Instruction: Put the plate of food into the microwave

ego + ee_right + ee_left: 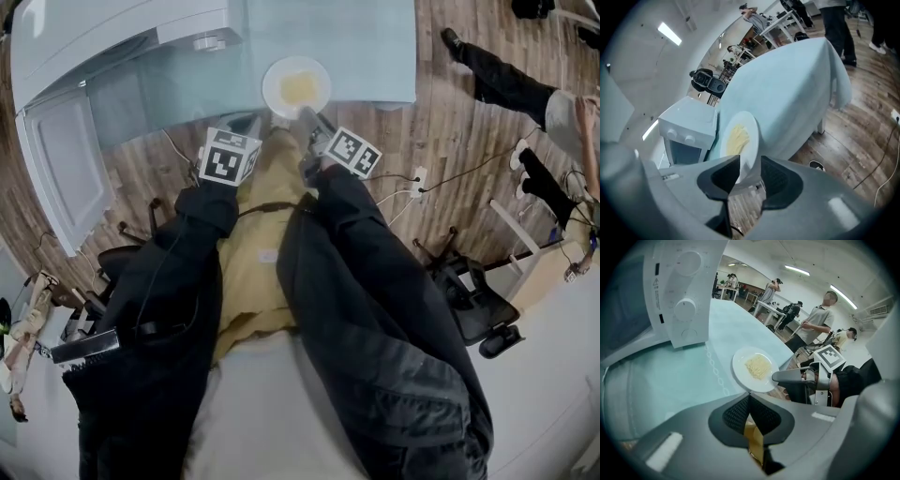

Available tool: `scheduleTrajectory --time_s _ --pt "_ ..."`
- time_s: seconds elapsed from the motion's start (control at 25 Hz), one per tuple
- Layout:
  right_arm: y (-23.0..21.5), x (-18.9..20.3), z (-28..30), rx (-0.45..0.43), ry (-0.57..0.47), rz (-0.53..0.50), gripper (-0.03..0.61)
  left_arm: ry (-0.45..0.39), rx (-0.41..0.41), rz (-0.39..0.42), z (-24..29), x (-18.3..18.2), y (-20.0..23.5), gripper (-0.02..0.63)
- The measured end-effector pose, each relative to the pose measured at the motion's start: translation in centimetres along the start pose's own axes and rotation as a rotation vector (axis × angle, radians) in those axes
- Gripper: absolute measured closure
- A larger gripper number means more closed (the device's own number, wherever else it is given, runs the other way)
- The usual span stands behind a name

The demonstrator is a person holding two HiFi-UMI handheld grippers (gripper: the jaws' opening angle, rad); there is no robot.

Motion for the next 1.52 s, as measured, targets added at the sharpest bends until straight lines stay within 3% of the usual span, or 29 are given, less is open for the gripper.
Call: scheduleTrajectory --time_s 0.12,0.24,0.48,0.84,1.2,1.52 --pt "0.2 0.2 0.5 -0.03 0.011 0.038 0.451 -0.008 -0.008 -0.009 -0.3 0.1 0.2 0.615" --pt "0.1 0.3 0.7 -0.056 0.011 0.106 0.506 -0.018 -0.012 -0.014 -0.6 0.2 0.4 0.615" --pt "-0.2 0.4 0.0 -0.189 -0.018 0.203 0.563 -0.031 -0.021 -0.028 -1.1 0.9 0.8 0.615" --pt "1.3 0.7 -0.2 -0.28 -0.01 0.167 0.569 -0.071 -0.043 -0.062 -3.3 1.7 2.2 0.615" --pt "6.9 3.2 3.2 -0.356 0.131 0.05 0.569 -0.144 -0.095 -0.165 -6.8 3.8 5.6 0.615" --pt "11.9 6.7 7.1 -0.357 0.261 -0.024 0.569 -0.206 -0.157 -0.276 -10.6 7.1 9.6 0.615"
Point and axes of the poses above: the fingertips, and each gripper's own axes: z forward along the fingers, y to its left, x out of its underside, the point moved 9 cm from there along -z, backward along the fingers, and after that the axes turned 4 degrees about x, right-handed, at the moved point
